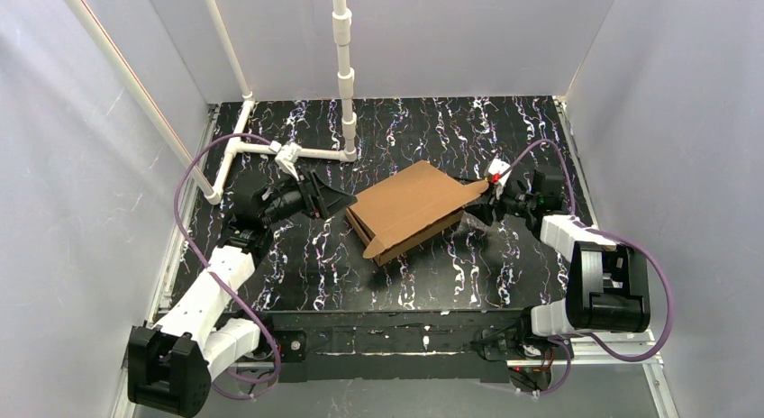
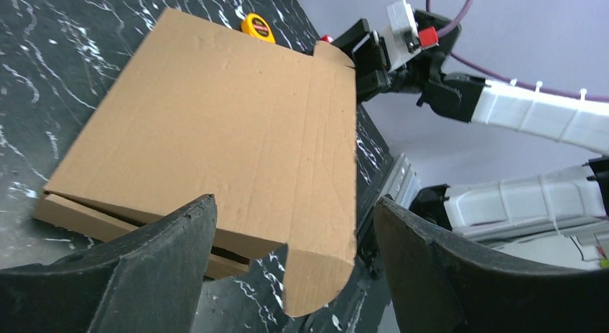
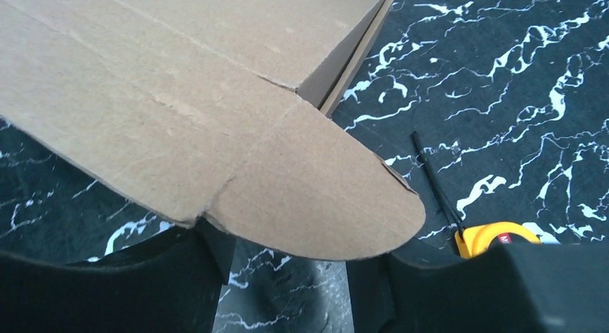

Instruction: Fold the paper box

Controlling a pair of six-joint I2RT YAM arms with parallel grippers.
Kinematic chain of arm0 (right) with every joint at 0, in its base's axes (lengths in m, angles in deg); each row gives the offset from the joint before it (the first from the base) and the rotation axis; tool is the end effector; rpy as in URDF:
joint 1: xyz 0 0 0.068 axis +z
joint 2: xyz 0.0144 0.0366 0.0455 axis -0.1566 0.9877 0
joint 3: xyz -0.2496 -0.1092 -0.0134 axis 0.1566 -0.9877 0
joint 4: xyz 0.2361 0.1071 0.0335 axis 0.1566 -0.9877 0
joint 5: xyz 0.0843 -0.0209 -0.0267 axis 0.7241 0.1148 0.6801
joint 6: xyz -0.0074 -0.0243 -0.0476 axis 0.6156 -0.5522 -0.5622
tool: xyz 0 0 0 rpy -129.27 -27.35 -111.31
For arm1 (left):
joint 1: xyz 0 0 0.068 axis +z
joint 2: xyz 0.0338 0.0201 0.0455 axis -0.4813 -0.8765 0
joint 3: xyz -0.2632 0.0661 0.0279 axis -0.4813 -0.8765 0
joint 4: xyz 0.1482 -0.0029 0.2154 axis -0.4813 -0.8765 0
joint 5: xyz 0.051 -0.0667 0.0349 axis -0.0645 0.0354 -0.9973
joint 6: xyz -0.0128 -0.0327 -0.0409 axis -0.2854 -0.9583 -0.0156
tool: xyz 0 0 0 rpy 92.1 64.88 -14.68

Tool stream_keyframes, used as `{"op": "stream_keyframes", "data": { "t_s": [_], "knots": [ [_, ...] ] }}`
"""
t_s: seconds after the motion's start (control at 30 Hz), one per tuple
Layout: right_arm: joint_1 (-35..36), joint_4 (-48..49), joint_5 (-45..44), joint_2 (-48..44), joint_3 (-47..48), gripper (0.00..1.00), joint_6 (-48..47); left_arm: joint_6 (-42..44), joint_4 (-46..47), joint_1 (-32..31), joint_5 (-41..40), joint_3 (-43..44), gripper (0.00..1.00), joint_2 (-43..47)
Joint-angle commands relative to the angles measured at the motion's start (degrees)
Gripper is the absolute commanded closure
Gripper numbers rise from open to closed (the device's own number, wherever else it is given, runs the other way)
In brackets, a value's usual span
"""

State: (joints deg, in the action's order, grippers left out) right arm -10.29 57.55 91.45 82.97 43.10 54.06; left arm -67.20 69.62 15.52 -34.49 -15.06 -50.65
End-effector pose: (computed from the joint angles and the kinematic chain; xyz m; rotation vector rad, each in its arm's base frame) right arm 0.2719 0.0219 0.1917 -1.0312 1.6129 0.5102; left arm 0.2138 -0.0754 0.3026 0.2759 1.7079 -1.2677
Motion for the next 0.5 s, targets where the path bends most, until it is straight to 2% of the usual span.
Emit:
{"op": "stream_keyframes", "data": {
  "t_s": [0.0,0.17,0.47],
  "knots": [
    [-2.8,-18.1,6.7,-1.7,4.4,0.38,-16.2,7.9,-9.4,-4.4,-0.5,5.3,0.22,2.3],
    [-7.5,-39.5,9.9,-1.4,9.3,0.38,-35.2,19.4,-24.2,-10.0,-7.8,12.1,0.23,1.0],
    [-16.1,-75.6,13.7,3.8,17.1,0.37,-67.4,25.0,-28.1,-18.1,-14.0,15.8,0.27,-3.1]
  ]
}}
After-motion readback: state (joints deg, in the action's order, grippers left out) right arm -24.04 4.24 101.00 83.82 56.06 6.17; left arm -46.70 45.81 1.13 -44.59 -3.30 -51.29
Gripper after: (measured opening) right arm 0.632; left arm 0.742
